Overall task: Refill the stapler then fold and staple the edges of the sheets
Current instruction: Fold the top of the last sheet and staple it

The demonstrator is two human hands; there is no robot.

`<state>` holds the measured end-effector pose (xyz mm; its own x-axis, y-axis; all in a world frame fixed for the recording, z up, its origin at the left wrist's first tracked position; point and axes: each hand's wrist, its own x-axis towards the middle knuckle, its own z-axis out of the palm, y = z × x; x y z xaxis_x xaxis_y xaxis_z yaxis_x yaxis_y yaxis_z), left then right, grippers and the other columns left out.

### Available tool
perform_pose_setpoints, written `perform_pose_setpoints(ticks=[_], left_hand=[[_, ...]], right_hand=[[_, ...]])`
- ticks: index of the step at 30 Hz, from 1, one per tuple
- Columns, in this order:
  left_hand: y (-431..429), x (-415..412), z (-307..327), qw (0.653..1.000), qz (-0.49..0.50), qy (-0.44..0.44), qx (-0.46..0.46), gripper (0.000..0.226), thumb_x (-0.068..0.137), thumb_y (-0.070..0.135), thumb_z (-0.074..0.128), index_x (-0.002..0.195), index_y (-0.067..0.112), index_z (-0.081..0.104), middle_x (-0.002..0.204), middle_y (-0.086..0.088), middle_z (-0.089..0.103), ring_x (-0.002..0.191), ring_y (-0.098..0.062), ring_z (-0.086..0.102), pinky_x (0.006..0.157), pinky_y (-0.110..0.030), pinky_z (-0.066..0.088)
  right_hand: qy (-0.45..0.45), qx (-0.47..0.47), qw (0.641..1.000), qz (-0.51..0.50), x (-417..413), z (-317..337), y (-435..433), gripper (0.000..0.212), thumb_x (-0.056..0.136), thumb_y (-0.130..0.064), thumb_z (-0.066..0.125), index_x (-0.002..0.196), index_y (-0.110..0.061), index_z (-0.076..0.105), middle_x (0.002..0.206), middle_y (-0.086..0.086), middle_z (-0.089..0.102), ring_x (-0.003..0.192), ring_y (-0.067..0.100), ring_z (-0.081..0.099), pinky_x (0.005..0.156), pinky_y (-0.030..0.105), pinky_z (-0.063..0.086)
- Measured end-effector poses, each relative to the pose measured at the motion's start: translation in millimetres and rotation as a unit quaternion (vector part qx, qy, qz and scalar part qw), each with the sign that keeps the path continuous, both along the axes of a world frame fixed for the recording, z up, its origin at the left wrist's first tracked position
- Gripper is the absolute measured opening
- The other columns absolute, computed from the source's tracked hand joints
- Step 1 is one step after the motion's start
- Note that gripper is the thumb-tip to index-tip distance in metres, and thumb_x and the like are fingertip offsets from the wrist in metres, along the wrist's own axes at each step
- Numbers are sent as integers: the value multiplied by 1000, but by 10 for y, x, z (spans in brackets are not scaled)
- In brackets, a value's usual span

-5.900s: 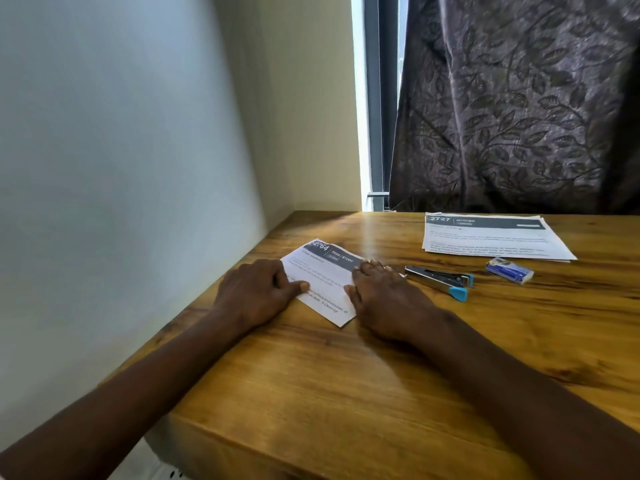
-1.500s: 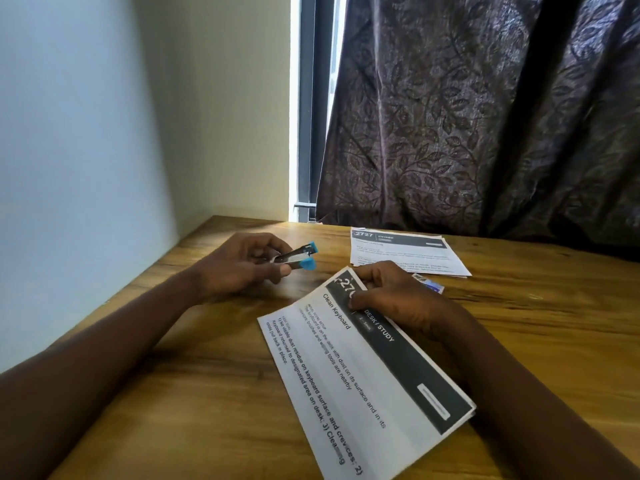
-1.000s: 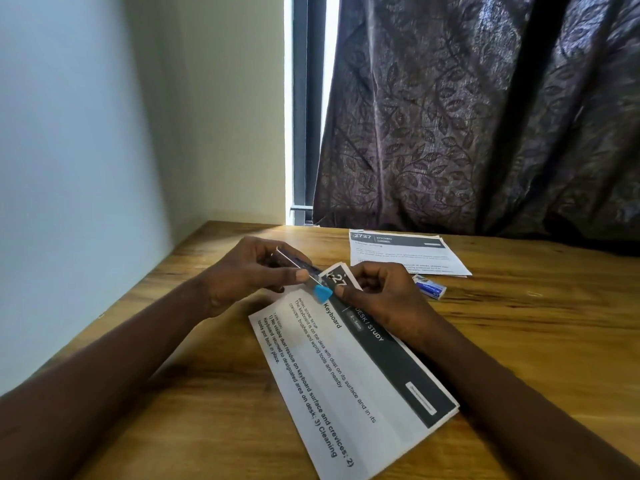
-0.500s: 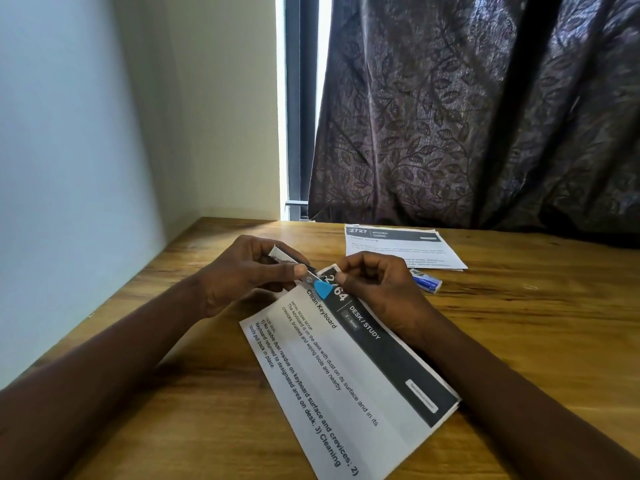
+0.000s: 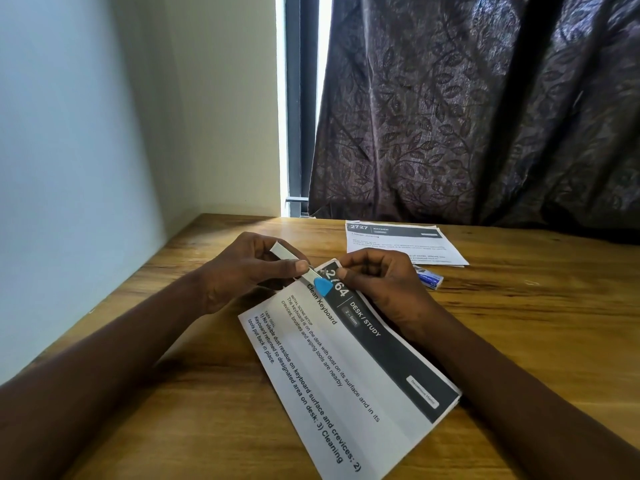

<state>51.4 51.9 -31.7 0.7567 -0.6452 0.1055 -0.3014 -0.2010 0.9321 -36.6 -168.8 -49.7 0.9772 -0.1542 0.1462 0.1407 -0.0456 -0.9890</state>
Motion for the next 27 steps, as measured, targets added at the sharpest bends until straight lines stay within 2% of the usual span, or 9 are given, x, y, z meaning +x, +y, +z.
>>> perform_pose_setpoints(ticks=[3,6,9,11,15,17,24,27], left_hand=[[-12,8,3,1000,-1,-6,-2,55,78,36,74,109,-8,63,103,-14,79,99,-33,75,90,-44,60],[-29,13,11,1000,6,-18,-13,67,67,47,78,107,-5,64,103,-14,79,99,-33,75,90,-47,59],[-37,24,4,999,12,-29,-25,61,63,50,77,99,3,65,101,-13,79,96,-31,76,91,-49,60],[-28,37,-3,999,12,-31,-30,59,62,50,78,98,5,66,100,-13,79,95,-32,77,93,-51,59],[-16,32,10,999,-4,-41,-12,92,54,66,86,108,-4,64,102,-16,78,98,-36,75,93,-56,57],[-19,21,16,999,-15,-44,3,96,52,71,85,110,-3,65,103,-16,78,99,-36,75,94,-58,56],[-53,10,21,999,-30,-41,-12,76,65,59,85,102,-5,65,99,-19,77,96,-41,74,91,-63,55],[-29,33,-29,999,-22,-31,-13,56,75,47,79,99,-2,66,97,-18,78,93,-40,75,84,-50,60]], right_hand=[[3,5,1000,4,4,-8,3,16,87,-6,77,103,-5,75,95,19,78,82,27,75,71,33,63],[8,20,1000,13,-13,9,15,19,88,-11,76,105,-4,74,97,20,78,84,29,75,70,33,63],[43,61,996,53,-62,75,52,28,86,-25,77,107,-6,74,98,19,78,79,26,75,66,30,63],[60,36,994,79,-94,106,67,30,82,-30,79,104,-11,75,96,14,79,79,24,77,66,29,63],[78,-12,991,105,-113,132,75,31,83,-24,80,109,-8,74,97,11,80,83,25,78,68,28,63],[86,-41,990,104,-116,144,68,33,83,-24,80,110,-8,73,97,9,80,84,25,78,68,27,63],[82,-99,988,88,-110,153,83,23,88,-25,76,107,-12,72,92,2,81,83,21,79,69,28,64],[70,-96,988,103,-106,115,72,26,89,-29,75,109,-13,73,96,5,81,86,23,78,75,32,64]])
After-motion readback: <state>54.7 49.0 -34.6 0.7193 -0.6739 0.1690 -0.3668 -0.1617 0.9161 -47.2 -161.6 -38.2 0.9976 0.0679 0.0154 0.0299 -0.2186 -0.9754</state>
